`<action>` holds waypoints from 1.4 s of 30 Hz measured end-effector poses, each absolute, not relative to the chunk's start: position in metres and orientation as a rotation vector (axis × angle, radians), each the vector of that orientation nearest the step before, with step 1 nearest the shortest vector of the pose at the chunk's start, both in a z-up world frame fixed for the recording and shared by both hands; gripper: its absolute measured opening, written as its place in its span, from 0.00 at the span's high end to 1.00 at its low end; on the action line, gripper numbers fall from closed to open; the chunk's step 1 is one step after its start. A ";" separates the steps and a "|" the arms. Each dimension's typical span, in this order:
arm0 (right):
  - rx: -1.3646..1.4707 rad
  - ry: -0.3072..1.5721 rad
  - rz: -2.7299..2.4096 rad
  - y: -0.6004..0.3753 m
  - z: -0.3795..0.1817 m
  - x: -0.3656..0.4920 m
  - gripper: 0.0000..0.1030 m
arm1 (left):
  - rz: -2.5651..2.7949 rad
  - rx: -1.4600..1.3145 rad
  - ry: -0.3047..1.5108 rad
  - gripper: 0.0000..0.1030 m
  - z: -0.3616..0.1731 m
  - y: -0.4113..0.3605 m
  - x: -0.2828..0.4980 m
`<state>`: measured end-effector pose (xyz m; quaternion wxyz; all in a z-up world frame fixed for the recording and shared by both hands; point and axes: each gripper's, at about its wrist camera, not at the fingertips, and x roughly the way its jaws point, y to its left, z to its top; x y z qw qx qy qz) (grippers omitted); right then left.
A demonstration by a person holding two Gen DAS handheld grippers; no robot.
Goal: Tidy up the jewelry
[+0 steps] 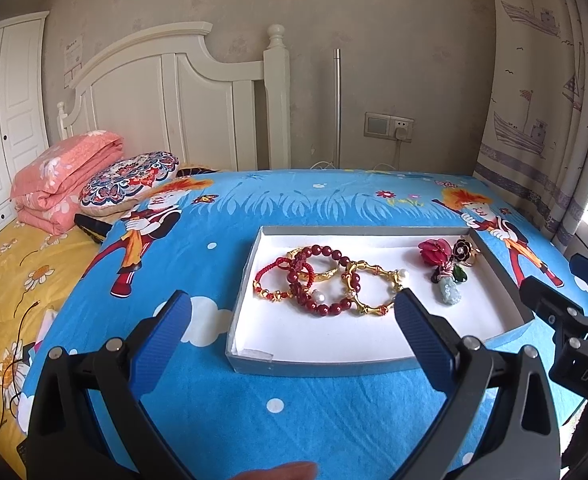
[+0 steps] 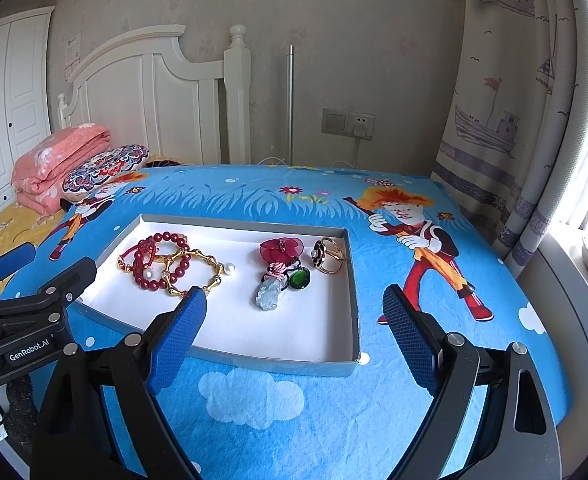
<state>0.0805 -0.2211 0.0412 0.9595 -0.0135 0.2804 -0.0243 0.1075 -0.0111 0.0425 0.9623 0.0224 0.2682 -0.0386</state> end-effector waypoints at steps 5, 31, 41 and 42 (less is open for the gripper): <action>-0.028 0.567 -0.050 -0.221 0.041 0.080 0.18 | -0.079 0.043 0.547 0.05 0.042 -0.011 0.108; -0.030 0.563 -0.049 -0.220 0.041 0.079 0.18 | -0.069 0.036 0.553 0.05 0.042 -0.009 0.109; -0.030 0.563 -0.048 -0.219 0.042 0.079 0.18 | -0.066 0.050 0.554 0.05 0.043 -0.011 0.108; -0.030 0.563 -0.048 -0.219 0.042 0.078 0.18 | -0.063 0.054 0.552 0.05 0.043 -0.011 0.108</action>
